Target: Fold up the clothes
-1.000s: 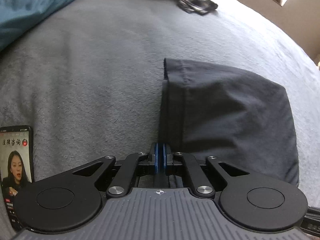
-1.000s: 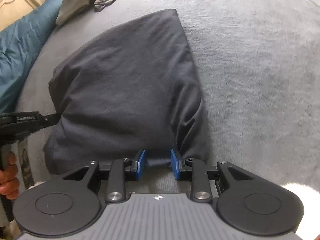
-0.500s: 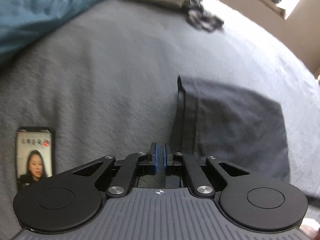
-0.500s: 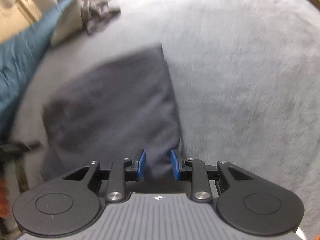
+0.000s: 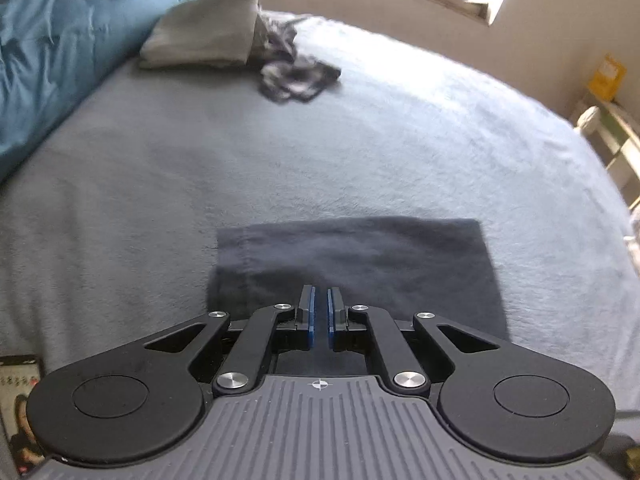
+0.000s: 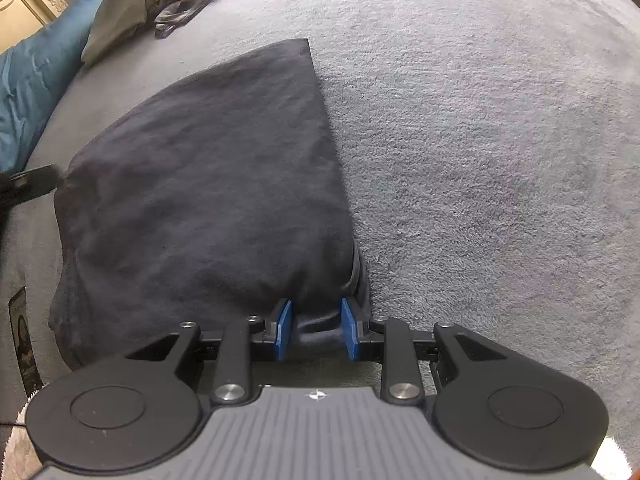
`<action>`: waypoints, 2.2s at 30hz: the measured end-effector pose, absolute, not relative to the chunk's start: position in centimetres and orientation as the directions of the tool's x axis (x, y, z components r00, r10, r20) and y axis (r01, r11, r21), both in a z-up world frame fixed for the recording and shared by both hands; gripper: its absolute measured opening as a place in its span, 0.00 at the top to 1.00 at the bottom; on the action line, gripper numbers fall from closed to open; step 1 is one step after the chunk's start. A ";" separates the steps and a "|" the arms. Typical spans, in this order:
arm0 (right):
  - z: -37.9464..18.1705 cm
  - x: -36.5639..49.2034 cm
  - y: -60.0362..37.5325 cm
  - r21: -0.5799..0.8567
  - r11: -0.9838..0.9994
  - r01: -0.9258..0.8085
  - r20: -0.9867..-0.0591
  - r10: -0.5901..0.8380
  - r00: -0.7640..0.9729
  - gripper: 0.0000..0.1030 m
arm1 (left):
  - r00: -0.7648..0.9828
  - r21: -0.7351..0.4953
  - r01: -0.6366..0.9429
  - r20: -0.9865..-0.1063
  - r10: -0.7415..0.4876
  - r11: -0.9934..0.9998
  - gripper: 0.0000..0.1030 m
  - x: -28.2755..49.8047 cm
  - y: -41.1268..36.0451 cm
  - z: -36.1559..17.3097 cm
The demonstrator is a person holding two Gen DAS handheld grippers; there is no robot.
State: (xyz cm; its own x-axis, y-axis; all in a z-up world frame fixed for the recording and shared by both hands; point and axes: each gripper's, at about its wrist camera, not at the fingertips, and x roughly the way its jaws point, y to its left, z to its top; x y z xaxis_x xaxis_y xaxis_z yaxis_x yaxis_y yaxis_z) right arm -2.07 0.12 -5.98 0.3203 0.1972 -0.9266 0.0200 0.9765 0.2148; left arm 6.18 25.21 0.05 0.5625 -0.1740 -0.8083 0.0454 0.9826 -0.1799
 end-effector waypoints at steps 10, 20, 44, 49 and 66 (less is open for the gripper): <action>-6.1 -1.7 0.0 0.210 0.977 0.023 -0.931 0.193 0.311 0.72 | 0.505 -0.164 -0.124 -0.860 -0.081 0.979 0.95 6.8 29.2 -3.5; -6.3 -1.5 -0.5 0.224 0.974 0.038 -0.929 0.202 0.310 0.72 | 0.524 -0.098 -0.043 -0.849 -0.061 0.994 0.95 4.5 29.4 1.5; -6.1 -1.7 -0.6 0.239 0.968 0.078 -0.926 0.203 0.318 0.72 | 0.293 -0.078 -0.036 -0.954 -0.064 0.996 0.87 -0.3 31.0 -1.5; -6.1 -1.8 -0.5 0.236 0.968 0.080 -0.926 0.199 0.320 0.72 | 0.356 -0.142 0.025 -0.923 -0.142 0.990 0.87 0.3 28.7 1.0; -6.1 -2.0 -0.4 0.213 0.974 0.071 -0.930 0.180 0.320 0.72 | 0.288 -0.135 0.058 -0.947 -0.146 0.989 0.83 1.8 22.9 -4.2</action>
